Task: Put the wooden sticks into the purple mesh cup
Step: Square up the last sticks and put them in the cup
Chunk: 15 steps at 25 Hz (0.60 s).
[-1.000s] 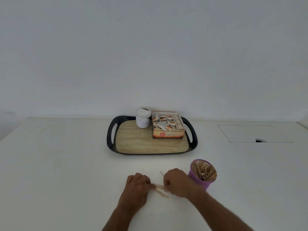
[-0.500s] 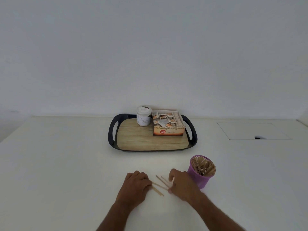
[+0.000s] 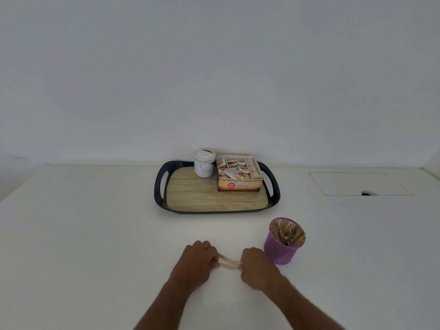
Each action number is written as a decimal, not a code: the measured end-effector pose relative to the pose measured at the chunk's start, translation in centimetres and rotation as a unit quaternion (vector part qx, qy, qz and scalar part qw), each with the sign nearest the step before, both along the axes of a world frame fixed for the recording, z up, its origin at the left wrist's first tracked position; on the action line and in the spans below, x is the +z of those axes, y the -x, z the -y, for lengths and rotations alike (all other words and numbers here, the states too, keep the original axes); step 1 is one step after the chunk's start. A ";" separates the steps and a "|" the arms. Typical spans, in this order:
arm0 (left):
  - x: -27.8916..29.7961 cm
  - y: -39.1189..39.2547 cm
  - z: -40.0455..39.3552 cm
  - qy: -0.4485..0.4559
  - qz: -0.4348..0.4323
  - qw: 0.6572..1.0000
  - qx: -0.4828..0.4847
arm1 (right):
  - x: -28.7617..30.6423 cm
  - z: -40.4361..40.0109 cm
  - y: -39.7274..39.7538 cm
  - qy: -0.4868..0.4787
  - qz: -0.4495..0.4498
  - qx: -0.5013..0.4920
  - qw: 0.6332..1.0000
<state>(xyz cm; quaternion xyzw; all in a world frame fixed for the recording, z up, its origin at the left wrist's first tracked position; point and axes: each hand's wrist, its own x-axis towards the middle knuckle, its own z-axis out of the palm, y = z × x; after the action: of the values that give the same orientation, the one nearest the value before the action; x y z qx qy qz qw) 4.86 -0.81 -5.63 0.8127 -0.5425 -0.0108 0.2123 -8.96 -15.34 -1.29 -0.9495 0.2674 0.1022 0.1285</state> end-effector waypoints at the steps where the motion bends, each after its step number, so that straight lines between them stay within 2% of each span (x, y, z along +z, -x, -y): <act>1: 0.3 0.1 0.0 -0.012 -0.005 1.000 -0.005 | 0.0 -0.1 0.0 0.003 -0.001 -0.001 1.000; 6: 1.2 0.6 -0.1 -0.065 -0.005 0.998 -0.009 | -0.2 -1.3 0.4 0.031 0.009 0.012 0.999; 11: 1.6 1.0 -0.3 -0.089 -0.012 0.996 0.005 | 0.8 0.2 0.5 -0.052 0.050 -0.042 0.997; 15: 2.1 1.6 -0.4 -0.101 -0.006 0.995 0.010 | 0.7 0.4 0.7 -0.070 0.103 -0.046 0.991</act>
<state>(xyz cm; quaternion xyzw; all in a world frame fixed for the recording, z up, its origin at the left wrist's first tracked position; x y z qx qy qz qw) 3.24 -0.42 -3.51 0.8351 -0.5295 -0.0683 0.1328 -9.66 -15.78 -0.55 -0.9303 0.2881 0.0164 0.2263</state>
